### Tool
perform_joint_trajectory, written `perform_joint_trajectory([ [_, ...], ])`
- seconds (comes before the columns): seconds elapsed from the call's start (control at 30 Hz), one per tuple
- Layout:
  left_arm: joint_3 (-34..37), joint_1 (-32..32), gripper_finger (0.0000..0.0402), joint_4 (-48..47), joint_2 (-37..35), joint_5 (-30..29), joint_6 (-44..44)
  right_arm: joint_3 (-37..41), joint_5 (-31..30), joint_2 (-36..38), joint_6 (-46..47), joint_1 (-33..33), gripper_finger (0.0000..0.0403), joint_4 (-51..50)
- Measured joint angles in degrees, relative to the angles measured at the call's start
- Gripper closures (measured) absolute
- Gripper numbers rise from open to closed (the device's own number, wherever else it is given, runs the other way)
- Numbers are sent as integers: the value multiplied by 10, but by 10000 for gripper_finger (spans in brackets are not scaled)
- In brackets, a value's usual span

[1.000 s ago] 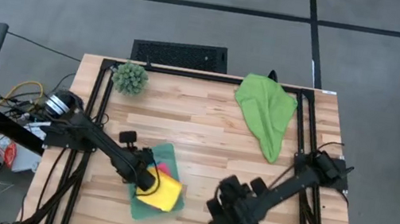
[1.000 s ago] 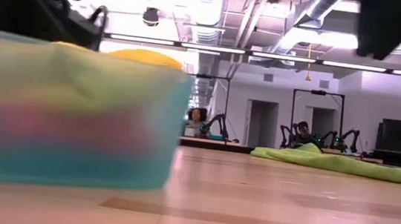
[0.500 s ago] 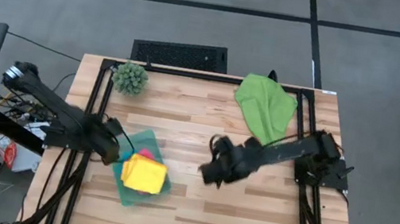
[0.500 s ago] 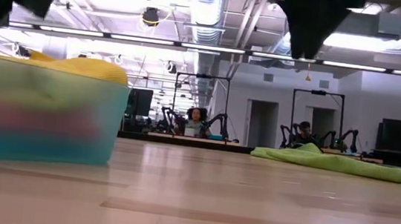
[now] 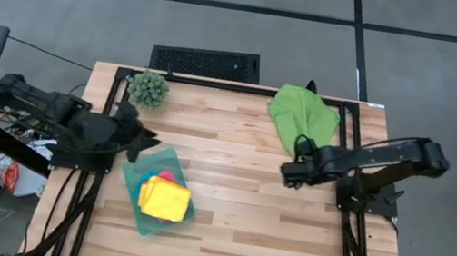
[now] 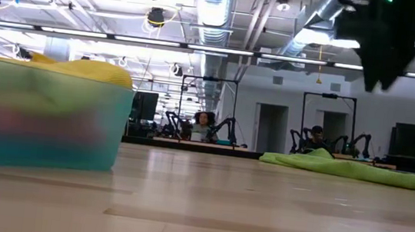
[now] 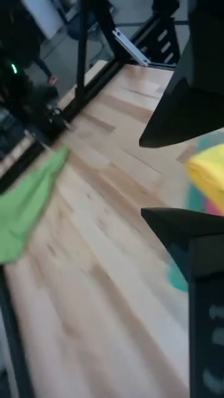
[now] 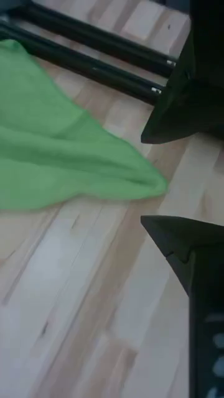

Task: Fold microfiber towels
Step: Fold the green microfiber towel

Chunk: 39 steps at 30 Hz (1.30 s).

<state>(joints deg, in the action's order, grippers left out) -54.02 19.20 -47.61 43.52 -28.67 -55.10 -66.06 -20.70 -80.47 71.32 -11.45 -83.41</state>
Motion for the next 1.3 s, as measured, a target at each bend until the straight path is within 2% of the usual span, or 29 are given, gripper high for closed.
perform_joint_trajectory([
  [0.1,0,-66,234,78,42,70,76,89,-4,50,-26,-7,175,73],
  [0.3,0,-175,233,186,125,193,118,192,0,75,-71,-1,175,124],
  [0.57,0,-254,232,266,190,268,144,228,11,46,-89,-9,176,175],
  [0.87,0,-289,232,281,222,299,155,259,27,-20,-99,21,187,240],
  [0.97,0,-292,232,283,223,300,169,270,55,-37,-118,37,215,296],
  [1.03,0,-292,232,281,224,300,175,266,65,-46,-118,44,248,310],
  [1.2,0,-292,232,285,224,296,186,225,74,-49,-119,39,374,324],
  [1.23,0,-292,232,288,224,295,190,217,74,-45,-119,36,386,329],
  [1.3,0,-292,232,297,228,293,194,196,79,-34,-117,27,385,346],
])
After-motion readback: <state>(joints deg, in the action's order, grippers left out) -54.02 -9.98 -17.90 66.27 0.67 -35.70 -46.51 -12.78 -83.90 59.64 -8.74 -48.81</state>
